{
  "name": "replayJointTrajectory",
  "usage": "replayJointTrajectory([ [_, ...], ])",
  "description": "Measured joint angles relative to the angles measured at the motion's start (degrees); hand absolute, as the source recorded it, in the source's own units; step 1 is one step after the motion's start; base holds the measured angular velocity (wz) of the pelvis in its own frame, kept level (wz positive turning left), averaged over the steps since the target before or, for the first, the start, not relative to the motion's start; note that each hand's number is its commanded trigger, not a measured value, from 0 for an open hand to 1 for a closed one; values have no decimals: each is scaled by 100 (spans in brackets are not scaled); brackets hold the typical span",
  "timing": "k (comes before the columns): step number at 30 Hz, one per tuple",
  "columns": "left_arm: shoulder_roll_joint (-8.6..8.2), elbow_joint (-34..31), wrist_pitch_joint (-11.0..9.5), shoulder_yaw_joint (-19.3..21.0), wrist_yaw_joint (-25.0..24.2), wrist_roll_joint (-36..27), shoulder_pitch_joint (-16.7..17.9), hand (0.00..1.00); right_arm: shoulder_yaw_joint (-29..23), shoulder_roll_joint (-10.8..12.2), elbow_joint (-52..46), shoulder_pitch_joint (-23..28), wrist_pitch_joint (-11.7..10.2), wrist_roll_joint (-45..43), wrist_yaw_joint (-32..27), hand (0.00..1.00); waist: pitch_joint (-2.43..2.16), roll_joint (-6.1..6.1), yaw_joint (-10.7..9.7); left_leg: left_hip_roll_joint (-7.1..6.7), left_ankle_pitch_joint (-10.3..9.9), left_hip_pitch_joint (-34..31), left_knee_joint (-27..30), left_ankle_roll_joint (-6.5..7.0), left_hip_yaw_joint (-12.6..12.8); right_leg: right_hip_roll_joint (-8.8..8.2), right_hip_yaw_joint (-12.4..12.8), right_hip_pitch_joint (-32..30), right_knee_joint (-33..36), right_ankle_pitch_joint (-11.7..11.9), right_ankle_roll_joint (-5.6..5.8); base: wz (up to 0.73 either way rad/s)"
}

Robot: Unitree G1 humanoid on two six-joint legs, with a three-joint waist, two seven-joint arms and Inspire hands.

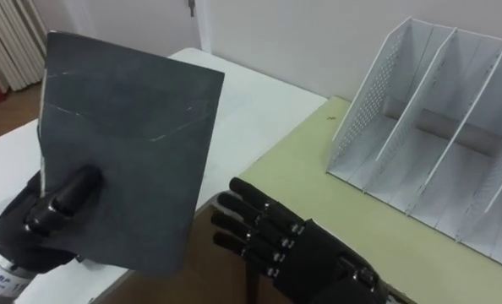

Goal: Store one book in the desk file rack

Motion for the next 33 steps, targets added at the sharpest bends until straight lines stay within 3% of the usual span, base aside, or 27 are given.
replayJointTrajectory([
  [12, 133, 10, 0, -369, -20, -3, 0, 100, 78, -1, 0, -28, 53, 24, 51, 0, 43, -21, -38, 3, -1, -116, 46, -3, 4, 2, -3, -93, 3, -5, -6, 0],
  [17, 333, 20, 19, -627, -127, -2, 1, 100, 134, -15, 1, -32, 56, 28, 39, 0, 28, -69, -145, 6, -1, -157, 63, -3, 8, -5, -55, -88, -14, -6, -8, 7],
  [26, 424, 178, 24, -756, -461, 62, 9, 100, 147, -74, 1, -34, 56, 56, -53, 0, 31, -60, -160, 13, -4, -166, 80, -7, 24, -6, -67, -111, -8, -6, -8, 0],
  [33, 782, 374, 83, -1163, -511, 286, 26, 100, 288, -361, 7, -111, 56, 59, -167, 0, 39, -2, -167, 18, -3, -206, 91, -6, 53, -6, -44, -180, 26, -5, -10, -2],
])
